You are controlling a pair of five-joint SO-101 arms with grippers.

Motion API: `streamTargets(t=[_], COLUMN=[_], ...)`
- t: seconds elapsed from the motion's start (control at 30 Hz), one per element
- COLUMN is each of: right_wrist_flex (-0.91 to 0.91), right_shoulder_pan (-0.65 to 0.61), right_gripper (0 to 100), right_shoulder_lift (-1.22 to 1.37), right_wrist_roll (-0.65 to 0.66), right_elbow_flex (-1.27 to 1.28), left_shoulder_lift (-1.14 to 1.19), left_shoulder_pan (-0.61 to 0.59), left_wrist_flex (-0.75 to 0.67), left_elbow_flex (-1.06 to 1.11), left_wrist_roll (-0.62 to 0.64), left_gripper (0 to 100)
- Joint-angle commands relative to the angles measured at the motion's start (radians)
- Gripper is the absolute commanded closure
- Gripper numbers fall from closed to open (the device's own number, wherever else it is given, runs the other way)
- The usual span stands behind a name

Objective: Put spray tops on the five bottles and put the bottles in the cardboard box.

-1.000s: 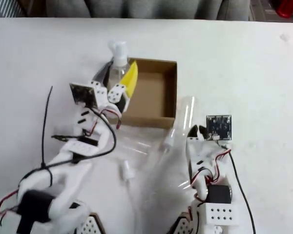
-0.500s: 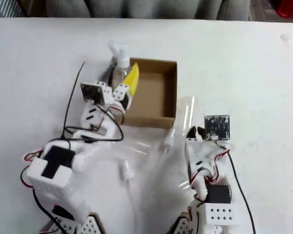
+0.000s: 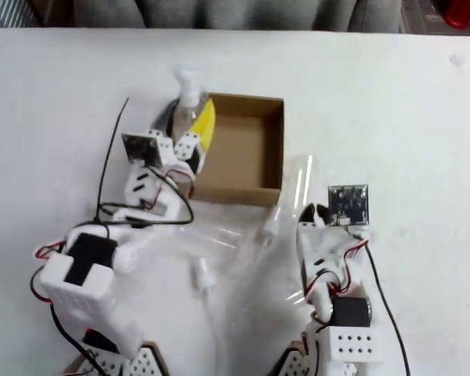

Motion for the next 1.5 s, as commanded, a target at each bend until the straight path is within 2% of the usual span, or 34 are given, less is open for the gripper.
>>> streamTargets(t=[0.0,0.9,1.07,1.23,1.47], right_wrist_flex=[0.007,0.007,0.007,0.007,0.007], right_shoulder_pan=[-0.012,-0.013,-0.013,-0.013,-0.013], right_gripper=[98.4,98.4,98.4,98.4,98.4], right_shoulder_lift=[-0.005,-0.007,-0.007,-0.007,-0.01], right_wrist_roll=[-0.002,-0.002,-0.002,-0.002,-0.002], right_elbow_flex=[0.014,0.014,0.014,0.014,0.014], left_shoulder_lift=[-0.005,-0.001,0.065,0.12,0.128], left_shoulder_pan=[-0.012,-0.002,-0.004,-0.002,-0.025], left_wrist_flex=[0.018,0.025,0.021,0.025,0.025], left_elbow_flex=[-0.06,-0.112,-0.161,-0.186,-0.181], left_wrist_roll=[0.011,0.012,0.012,0.014,0.014], left_gripper=[98,98,97,89,92])
